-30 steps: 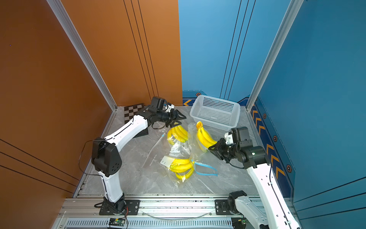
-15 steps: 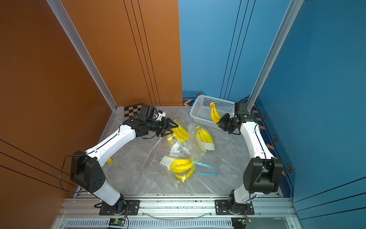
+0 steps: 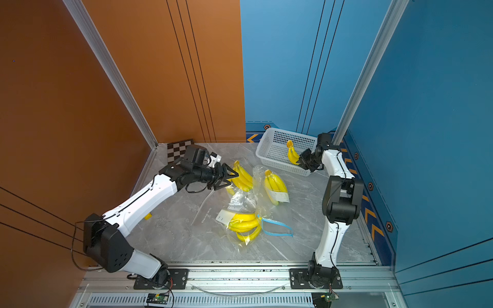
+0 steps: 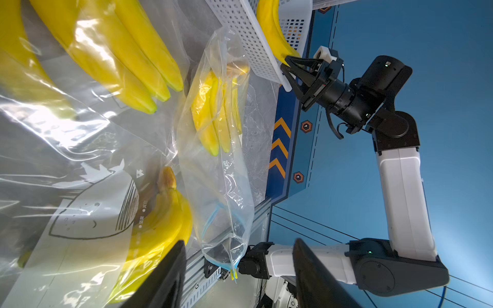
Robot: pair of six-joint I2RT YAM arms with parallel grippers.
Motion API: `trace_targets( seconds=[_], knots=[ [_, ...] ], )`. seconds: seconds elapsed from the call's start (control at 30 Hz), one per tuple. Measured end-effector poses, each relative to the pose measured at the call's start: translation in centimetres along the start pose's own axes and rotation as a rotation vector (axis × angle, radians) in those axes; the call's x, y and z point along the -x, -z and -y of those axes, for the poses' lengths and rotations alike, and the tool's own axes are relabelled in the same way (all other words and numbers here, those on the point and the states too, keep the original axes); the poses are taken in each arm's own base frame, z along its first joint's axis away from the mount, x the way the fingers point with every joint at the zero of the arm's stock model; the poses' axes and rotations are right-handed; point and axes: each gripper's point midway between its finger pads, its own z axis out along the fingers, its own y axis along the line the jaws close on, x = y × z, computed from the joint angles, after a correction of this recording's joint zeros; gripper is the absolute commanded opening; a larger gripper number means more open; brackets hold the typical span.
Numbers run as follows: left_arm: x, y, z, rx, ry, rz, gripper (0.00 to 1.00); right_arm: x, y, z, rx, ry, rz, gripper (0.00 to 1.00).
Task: Open the zip-top bag and take out the banana
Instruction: Place the banana in the basket.
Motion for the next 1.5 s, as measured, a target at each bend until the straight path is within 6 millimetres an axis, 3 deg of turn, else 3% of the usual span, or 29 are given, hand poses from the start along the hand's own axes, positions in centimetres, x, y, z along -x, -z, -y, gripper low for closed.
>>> trace_targets(
  seconds=[0.23,0.4,0.73,0.9,0.97,1.1,1.2,1.3,1.4,1.5],
  knots=[
    [-1.9,-0.9,-1.7,0.063,-0.005,-0.043,0.65,0.7,-0.2,0.8,-0.005,-0.014,0.001,0.24],
    [-2.0,-1.0,-2.0,0.075,-0.011,-0.043,0.66,0.6,-0.2,0.7,0.003,-0.009,-0.005,0.24],
    [-2.3,-1.2,-1.9,0.080,-0.027,-0.044,0.69,0.7,0.1,0.3,0.011,0.014,-0.003,0.46],
    [-2.3,-1.2,-2.0,0.080,-0.034,-0.044,0.73,0.8,0.3,0.3,0.009,0.013,-0.001,0.51],
    [-2.3,-1.2,-1.9,0.080,-0.038,-0.044,0.76,0.7,0.7,0.2,0.011,0.018,0.002,0.57],
    [-2.3,-1.2,-2.0,0.080,-0.050,-0.045,0.80,0.3,2.9,-0.8,0.021,0.045,0.025,0.59],
    [-2.3,-1.2,-1.9,0.079,-0.061,-0.046,0.85,-0.2,5.6,-2.3,0.048,0.076,0.065,0.62],
    [-2.3,-1.1,-1.9,0.078,-0.074,-0.045,0.97,-0.8,8.7,-3.9,0.084,0.115,0.118,0.65],
    [-2.4,-0.8,-1.6,0.072,-0.094,-0.043,0.99,-2.4,11.6,-5.1,0.115,0.152,0.154,0.66],
    [-2.9,-0.8,-1.2,0.063,-0.123,-0.049,0.98,-5.2,13.7,-5.5,0.133,0.187,0.165,0.65]
  ],
)
